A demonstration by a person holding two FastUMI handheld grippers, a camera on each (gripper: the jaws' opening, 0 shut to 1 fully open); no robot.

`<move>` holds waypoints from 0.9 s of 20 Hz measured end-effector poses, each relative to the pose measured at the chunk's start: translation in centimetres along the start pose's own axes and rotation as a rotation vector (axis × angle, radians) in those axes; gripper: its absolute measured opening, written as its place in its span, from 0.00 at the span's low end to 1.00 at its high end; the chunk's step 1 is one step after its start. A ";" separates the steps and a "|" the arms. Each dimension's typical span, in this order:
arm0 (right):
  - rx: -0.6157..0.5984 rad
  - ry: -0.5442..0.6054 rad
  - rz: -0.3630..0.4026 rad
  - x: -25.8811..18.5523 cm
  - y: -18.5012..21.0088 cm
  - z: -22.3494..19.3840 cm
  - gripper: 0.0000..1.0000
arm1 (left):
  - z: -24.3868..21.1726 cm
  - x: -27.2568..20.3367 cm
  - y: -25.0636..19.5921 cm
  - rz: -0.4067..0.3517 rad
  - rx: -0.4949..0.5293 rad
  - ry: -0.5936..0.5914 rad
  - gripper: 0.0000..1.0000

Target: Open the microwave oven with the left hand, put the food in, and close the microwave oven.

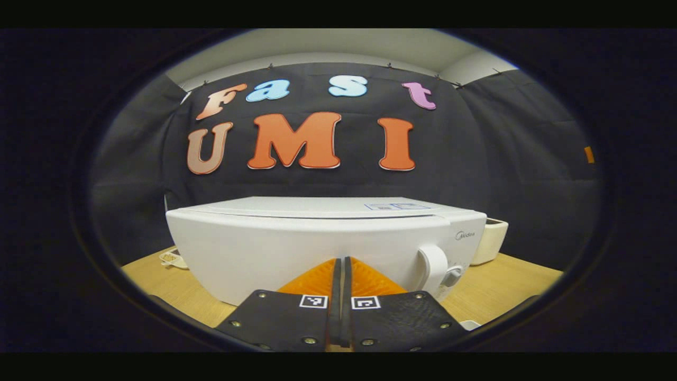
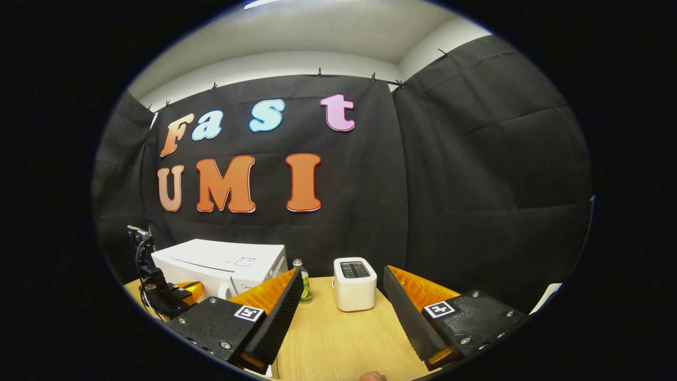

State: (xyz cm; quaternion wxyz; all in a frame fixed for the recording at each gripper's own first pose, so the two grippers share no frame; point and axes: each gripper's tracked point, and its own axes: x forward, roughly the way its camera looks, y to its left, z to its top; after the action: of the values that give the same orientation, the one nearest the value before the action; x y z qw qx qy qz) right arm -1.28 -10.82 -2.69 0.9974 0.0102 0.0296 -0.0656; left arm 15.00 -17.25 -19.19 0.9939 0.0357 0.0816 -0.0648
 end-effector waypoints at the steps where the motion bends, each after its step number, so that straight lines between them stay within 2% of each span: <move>1: 0.005 0.004 0.002 0.1 0.0 -0.1 0.94 | 0.0 0.7 -0.2 -0.009 0.004 -0.011 0.01; 2: 0.010 0.008 0.005 0.2 0.0 -0.2 0.94 | -1.1 1.1 -0.5 -0.015 -0.012 0.041 0.01; 3: 0.012 0.009 0.006 0.2 0.0 -0.4 0.94 | -0.5 0.6 -0.3 -0.016 -0.027 0.008 0.01; 5: 0.013 0.015 0.000 0.4 -0.1 -0.6 0.94 | -0.4 0.5 -0.5 -0.019 -0.007 0.020 0.00; 7: 0.017 0.016 0.006 0.3 0.2 -0.6 0.94 | -0.6 0.5 -0.9 -0.050 -0.006 0.043 0.02; 10: 0.022 0.009 0.007 0.4 0.5 0.0 0.94 | -0.4 -0.4 -0.7 -0.084 -0.037 0.079 0.01; 12: 0.022 0.006 0.011 0.3 0.9 0.1 0.94 | 0.2 -1.4 -0.7 -0.108 -0.023 0.107 0.01; 15: 0.019 0.008 0.028 0.1 2.0 0.2 0.94 | 2.4 -3.4 0.4 -0.126 -0.006 0.120 0.01; 18: 0.018 0.010 0.048 0.0 3.2 0.4 0.94 | 6.5 -5.5 1.7 -0.151 -0.014 0.087 0.00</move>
State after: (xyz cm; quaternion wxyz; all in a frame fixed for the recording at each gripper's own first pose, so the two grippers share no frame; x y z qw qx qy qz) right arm -0.86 -7.66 -2.25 0.9983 0.0201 0.0339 -0.0418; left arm 10.85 -15.45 -11.76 0.9820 0.0255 0.1276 -0.1372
